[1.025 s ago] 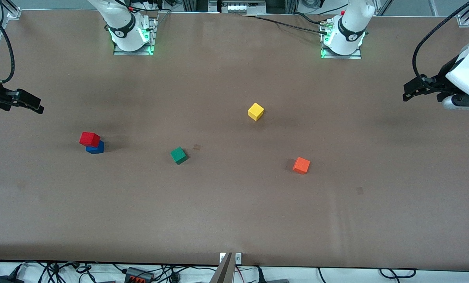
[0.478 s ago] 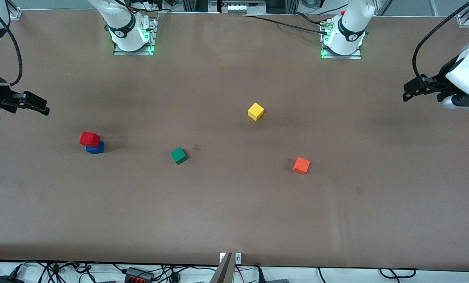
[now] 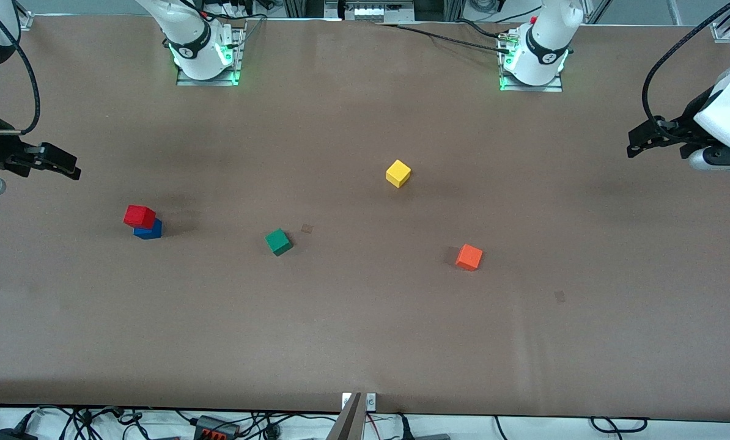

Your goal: Pass red block to right arm, stack on blue

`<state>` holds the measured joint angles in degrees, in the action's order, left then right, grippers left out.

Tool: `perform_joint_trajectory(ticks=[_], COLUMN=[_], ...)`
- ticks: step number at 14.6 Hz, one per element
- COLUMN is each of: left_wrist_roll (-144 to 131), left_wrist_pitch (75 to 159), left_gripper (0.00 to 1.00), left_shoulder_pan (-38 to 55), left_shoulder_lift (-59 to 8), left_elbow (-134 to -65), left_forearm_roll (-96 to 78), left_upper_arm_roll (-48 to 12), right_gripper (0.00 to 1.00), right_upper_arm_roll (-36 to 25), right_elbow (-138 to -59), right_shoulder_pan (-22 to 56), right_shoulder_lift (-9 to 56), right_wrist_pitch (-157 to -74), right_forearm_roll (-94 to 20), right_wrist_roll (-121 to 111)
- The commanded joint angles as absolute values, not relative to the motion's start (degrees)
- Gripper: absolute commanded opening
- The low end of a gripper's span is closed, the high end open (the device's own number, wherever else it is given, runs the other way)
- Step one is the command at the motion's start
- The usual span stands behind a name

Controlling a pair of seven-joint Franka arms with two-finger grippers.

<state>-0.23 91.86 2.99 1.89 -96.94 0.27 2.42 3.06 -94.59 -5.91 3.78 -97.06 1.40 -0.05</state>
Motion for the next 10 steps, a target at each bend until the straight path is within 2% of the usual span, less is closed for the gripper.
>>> perform_joint_trajectory(ticks=[1, 5, 10], left_wrist_roll=[-0.97, -0.97, -0.97], left_wrist_pitch=[90.53, 90.44, 90.44], left_gripper=[1.00, 1.00, 1.00], left_shoulder_pan=[2.90, 2.72, 2.72], left_shoulder_lift=[1.49, 1.49, 1.49], left_elbow=[-95.54, -95.54, -95.54], left_forearm_roll=[1.32, 1.32, 1.32], left_upper_arm_roll=[2.29, 2.29, 2.29], right_gripper=[1.00, 1.00, 1.00], right_upper_arm_roll=[2.02, 1.93, 1.93], right_elbow=[-93.25, -93.34, -93.34], right_shoulder_pan=[-5.27, -5.62, -5.71], right_shoulder_lift=[4.13, 3.25, 3.25], right_wrist_pitch=[-95.89, -93.17, -93.78], right_forearm_roll=[2.20, 2.02, 1.41], right_wrist_roll=[-0.79, -3.24, -2.29])
